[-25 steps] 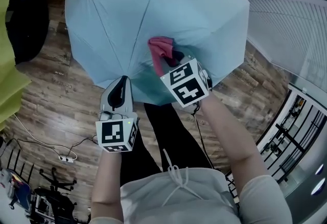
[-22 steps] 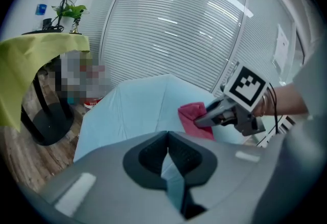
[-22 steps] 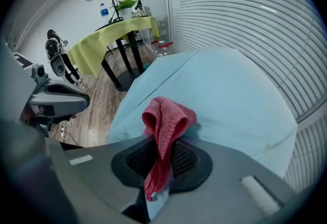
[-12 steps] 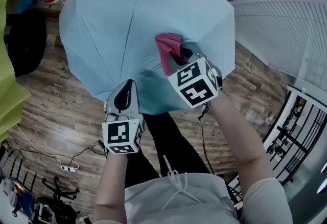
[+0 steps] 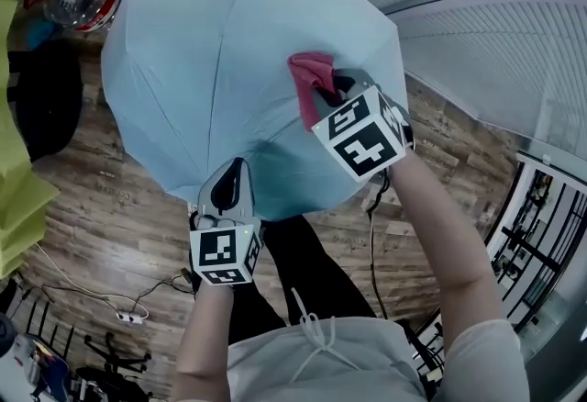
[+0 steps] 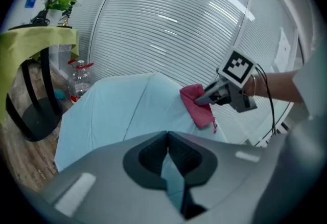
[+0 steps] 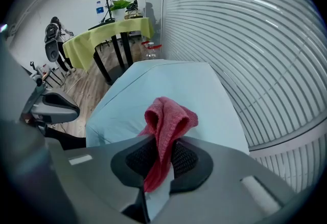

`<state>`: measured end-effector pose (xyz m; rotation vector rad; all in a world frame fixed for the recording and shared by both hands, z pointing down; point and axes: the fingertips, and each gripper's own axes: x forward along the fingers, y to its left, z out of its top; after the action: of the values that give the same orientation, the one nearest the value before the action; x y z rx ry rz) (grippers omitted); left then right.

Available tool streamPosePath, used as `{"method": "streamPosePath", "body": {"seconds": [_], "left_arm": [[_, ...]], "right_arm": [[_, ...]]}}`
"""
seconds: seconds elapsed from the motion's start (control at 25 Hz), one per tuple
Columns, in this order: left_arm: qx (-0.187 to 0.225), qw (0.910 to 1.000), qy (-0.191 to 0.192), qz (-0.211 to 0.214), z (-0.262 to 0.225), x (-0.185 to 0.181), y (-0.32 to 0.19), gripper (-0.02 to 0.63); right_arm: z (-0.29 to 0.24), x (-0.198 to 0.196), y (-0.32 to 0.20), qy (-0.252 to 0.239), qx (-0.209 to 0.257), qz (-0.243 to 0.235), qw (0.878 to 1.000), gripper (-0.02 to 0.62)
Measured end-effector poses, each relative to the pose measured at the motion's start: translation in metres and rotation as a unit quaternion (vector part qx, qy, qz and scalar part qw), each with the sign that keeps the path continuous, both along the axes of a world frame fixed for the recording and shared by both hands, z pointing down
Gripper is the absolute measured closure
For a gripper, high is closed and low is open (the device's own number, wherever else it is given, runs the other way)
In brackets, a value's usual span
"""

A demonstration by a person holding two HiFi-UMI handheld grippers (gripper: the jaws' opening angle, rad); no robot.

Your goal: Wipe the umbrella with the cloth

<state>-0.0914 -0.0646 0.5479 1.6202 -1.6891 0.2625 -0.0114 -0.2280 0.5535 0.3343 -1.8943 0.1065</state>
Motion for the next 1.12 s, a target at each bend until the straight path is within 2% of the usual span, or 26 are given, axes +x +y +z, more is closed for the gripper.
{"method": "streamPosePath", "body": {"seconds": [0.2, 0.32, 0.68, 0.96, 1.12], "left_arm": [[0.000, 1.0000, 0.001, 0.002, -0.003, 0.007, -0.014, 0.600], [-0.001, 1.0000, 0.001, 0.003, -0.003, 0.012, -0.020, 0.600], [-0.014, 0.9999, -0.002, 0.002, 0.002, 0.023, -0.031, 0.600], [-0.028, 0.9995, -0.009, 0.009, 0.008, 0.032, -0.026, 0.600], [-0.035, 0.9994, -0.004, 0.004, 0.015, 0.033, -0.020, 0.600]], "right_arm": [[-0.003, 0.007, -0.019, 0.002, -0.008, 0.000, 1.000, 0.534], [-0.003, 0.014, -0.036, 0.007, 0.004, 0.005, 1.000, 0.534], [0.006, 0.045, -0.099, 0.027, 0.050, 0.036, 0.998, 0.535], [0.019, 0.067, -0.137, 0.029, 0.046, 0.070, 0.996, 0.535], [0.029, 0.084, -0.155, 0.042, 0.059, 0.091, 0.993, 0.535]]}}
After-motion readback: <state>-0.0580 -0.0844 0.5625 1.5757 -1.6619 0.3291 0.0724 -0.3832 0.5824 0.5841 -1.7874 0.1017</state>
